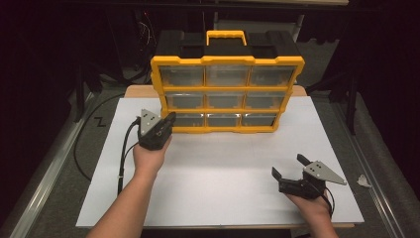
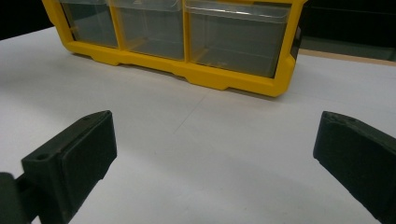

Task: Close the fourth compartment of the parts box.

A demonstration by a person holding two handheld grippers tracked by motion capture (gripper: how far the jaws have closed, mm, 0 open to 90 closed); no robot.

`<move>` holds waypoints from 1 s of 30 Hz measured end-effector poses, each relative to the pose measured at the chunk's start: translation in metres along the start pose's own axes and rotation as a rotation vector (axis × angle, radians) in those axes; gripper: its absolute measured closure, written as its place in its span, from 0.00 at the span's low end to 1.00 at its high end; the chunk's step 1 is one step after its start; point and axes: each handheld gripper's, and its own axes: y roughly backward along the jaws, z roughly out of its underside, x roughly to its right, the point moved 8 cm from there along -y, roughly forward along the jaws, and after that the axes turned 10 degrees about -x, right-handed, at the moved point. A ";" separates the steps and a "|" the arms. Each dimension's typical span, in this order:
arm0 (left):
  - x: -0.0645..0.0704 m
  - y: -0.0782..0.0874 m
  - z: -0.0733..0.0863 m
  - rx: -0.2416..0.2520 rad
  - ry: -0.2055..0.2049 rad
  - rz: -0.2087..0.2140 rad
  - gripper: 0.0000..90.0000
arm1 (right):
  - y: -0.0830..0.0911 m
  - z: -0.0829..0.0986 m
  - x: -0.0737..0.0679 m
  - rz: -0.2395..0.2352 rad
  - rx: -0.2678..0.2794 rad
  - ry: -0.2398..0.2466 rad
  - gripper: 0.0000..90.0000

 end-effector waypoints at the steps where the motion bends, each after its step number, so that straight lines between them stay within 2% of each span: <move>1: -0.001 0.003 0.004 -0.004 -0.010 0.000 1.00 | 0.000 0.000 0.000 -0.001 -0.003 0.000 0.01; 2: -0.001 0.006 0.008 -0.005 -0.018 -0.003 1.00 | 0.000 0.000 0.000 -0.001 -0.004 0.001 0.01; 8: -0.010 0.023 0.034 -0.016 0.008 0.015 1.00 | 0.002 0.001 0.002 0.005 0.000 -0.006 0.01; 14: -0.019 0.035 0.063 -0.039 0.012 0.017 1.00 | 0.002 0.002 0.005 0.013 -0.003 -0.013 0.01; 21: -0.024 0.049 0.091 -0.048 0.024 0.017 1.00 | 0.001 0.003 0.002 0.015 -0.012 0.005 0.01; 25: -0.026 0.060 0.101 -0.041 0.040 0.025 1.00 | 0.001 0.003 0.003 0.017 -0.013 0.005 0.01; 30: -0.028 0.077 0.106 -0.028 0.012 0.021 1.00 | 0.003 0.004 0.004 0.017 -0.012 0.004 0.01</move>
